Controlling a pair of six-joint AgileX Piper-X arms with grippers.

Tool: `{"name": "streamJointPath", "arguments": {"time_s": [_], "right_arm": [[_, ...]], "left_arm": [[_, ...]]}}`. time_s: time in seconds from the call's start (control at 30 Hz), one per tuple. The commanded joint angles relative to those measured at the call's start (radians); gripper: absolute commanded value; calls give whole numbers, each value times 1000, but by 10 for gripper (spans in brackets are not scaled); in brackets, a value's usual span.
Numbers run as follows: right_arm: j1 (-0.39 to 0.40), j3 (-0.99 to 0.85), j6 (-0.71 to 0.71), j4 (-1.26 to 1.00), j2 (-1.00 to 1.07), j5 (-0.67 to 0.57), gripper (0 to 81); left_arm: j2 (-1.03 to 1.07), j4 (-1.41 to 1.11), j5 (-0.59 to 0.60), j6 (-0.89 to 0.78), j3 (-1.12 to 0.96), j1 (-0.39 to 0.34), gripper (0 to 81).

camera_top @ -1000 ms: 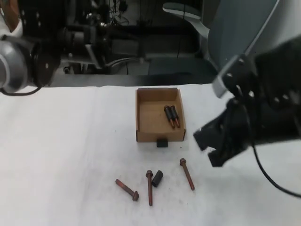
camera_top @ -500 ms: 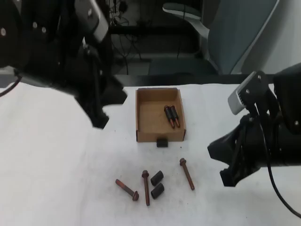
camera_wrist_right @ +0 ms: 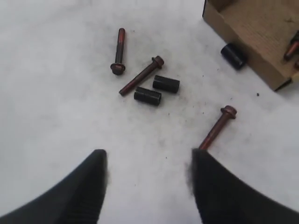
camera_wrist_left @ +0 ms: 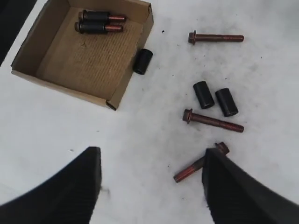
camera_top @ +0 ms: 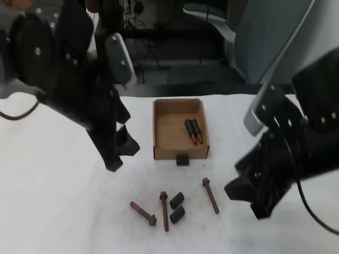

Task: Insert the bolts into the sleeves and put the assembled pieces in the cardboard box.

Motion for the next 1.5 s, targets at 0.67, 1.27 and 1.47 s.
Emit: {"name": "streamJointPath", "arguments": {"time_s": [0.67, 1.27, 1.47], "right_arm": [[269, -36, -472, -108, 276, 343, 307], [272, -234, -647, -86, 515, 403, 174], [286, -254, -651, 17, 533, 398, 182]], "left_arm": [[-219, -574, 580, -762, 133, 349, 328], [-402, -1436, 455, -1349, 513, 369, 59], [-405, -1380, 467, -1349, 512, 369, 59]]}}
